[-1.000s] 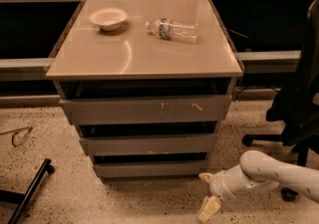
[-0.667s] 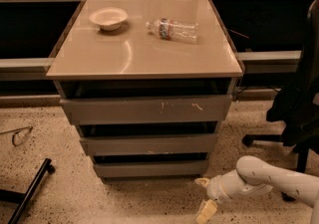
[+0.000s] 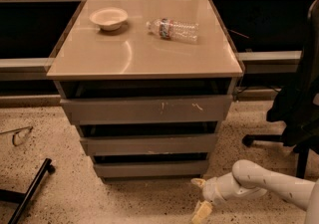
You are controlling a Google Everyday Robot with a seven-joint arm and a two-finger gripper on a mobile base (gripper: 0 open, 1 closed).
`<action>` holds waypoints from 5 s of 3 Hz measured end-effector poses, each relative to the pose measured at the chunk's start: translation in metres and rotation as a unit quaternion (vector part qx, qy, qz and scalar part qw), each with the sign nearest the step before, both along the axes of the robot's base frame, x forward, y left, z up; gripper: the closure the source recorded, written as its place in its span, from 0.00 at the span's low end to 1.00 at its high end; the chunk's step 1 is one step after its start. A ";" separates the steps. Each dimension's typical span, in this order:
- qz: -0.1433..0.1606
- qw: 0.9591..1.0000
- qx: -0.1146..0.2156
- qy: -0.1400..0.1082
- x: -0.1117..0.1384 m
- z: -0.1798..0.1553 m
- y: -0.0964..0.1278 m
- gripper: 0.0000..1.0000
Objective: Open bottom drawer
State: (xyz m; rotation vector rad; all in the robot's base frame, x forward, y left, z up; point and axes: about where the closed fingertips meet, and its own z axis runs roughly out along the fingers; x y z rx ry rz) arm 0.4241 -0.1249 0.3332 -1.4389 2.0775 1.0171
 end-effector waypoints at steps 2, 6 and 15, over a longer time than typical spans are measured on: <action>-0.023 0.991 -0.001 -0.134 0.040 -0.051 0.025 0.00; -0.057 0.966 -0.063 -0.243 0.133 -0.077 0.018 0.00; -0.004 0.989 -0.081 -0.125 0.162 -0.160 0.046 0.00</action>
Offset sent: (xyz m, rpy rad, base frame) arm 0.0644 0.0344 -0.0695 -0.0167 -0.4232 -0.0757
